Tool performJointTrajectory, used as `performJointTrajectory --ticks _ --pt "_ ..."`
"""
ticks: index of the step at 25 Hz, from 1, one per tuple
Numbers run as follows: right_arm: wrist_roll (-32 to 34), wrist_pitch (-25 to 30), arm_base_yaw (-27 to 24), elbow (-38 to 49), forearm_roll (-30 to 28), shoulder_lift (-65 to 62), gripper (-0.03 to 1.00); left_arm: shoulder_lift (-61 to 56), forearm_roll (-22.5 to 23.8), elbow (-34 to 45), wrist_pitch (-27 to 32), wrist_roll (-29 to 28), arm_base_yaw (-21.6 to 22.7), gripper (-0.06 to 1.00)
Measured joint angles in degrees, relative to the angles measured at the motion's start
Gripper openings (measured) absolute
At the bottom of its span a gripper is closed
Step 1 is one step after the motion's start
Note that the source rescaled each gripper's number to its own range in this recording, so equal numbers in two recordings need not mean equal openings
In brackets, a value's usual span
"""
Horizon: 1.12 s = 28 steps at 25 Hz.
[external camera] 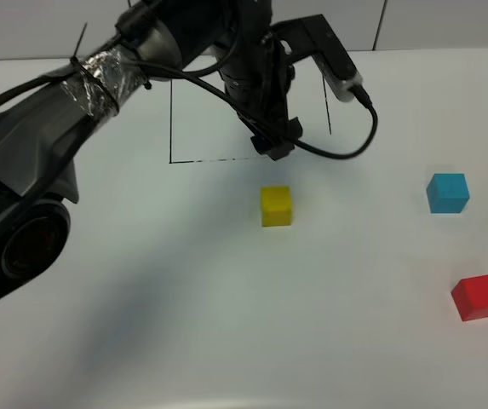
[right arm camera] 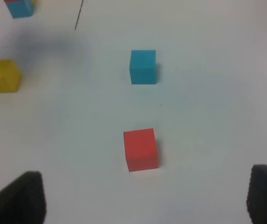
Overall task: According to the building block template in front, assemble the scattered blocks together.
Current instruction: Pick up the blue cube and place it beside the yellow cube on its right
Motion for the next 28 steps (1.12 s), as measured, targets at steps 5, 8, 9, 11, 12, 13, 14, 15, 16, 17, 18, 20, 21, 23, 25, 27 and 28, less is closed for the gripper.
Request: performJointTrajectory --ticks 5,8,9,11,12,13,14,15,16,17,18,20,21,23,25,27,28 --pt "0.00 0.00 0.00 0.00 0.00 0.00 0.75 -0.35 6.06 0.09 0.00 -14.22 5.35 0.94" --pt "0.00 0.00 0.00 0.00 0.00 0.00 0.75 -2.30 9.51 1.37 0.00 -18.16 7.89 0.92" --pt "0.00 0.00 0.00 0.00 0.00 0.00 0.75 -3.25 9.76 1.79 0.00 -19.00 8.72 0.92" --pt "0.00 0.00 0.00 0.00 0.00 0.00 0.75 -5.01 9.71 2.50 0.00 -20.51 10.34 0.92" --pt "0.00 0.00 0.00 0.00 0.00 0.00 0.75 -6.14 9.65 3.09 0.00 -21.27 11.27 0.91" --pt "0.00 0.00 0.00 0.00 0.00 0.00 0.75 -7.36 9.61 3.89 0.00 -21.96 12.28 0.91" --pt "0.00 0.00 0.00 0.00 0.00 0.00 0.75 -8.50 9.54 4.84 0.00 -22.44 13.16 0.91" --pt "0.00 0.00 0.00 0.00 0.00 0.00 0.75 -9.98 9.54 6.23 0.00 -22.69 14.28 0.91" --pt "0.00 0.00 0.00 0.00 0.00 0.00 0.75 -11.63 9.54 7.89 0.00 -22.91 15.50 0.91" --pt "0.00 0.00 0.00 0.00 0.00 0.00 0.75 -13.44 9.54 9.82 0.00 -23.07 16.65 0.91" --pt "0.00 0.00 0.00 0.00 0.00 0.00 0.75 -15.04 9.50 11.54 0.00 -23.24 18.09 0.91" --pt "0.00 0.00 0.00 0.00 0.00 0.00 0.75 -19.52 9.08 16.42 0.00 -23.73 21.44 0.91" --pt "0.00 0.00 0.00 0.00 0.00 0.00 0.75 -21.66 8.55 19.23 0.00 -24.15 23.06 0.91" --pt "0.00 0.00 0.00 0.00 0.00 0.00 0.75 -27.57 7.47 24.88 -0.49 -25.55 26.92 0.91" --pt "0.00 0.00 0.00 0.00 0.00 0.00 0.75 -33.55 7.15 30.85 -2.42 -27.00 29.75 0.91" --pt "0.00 0.00 0.00 0.00 0.00 0.00 0.75 -40.32 7.15 37.17 -4.76 -28.48 31.40 0.91" --pt "0.00 0.00 0.00 0.00 0.00 0.00 0.75 -43.19 7.20 40.27 -5.61 -29.22 31.68 0.91"
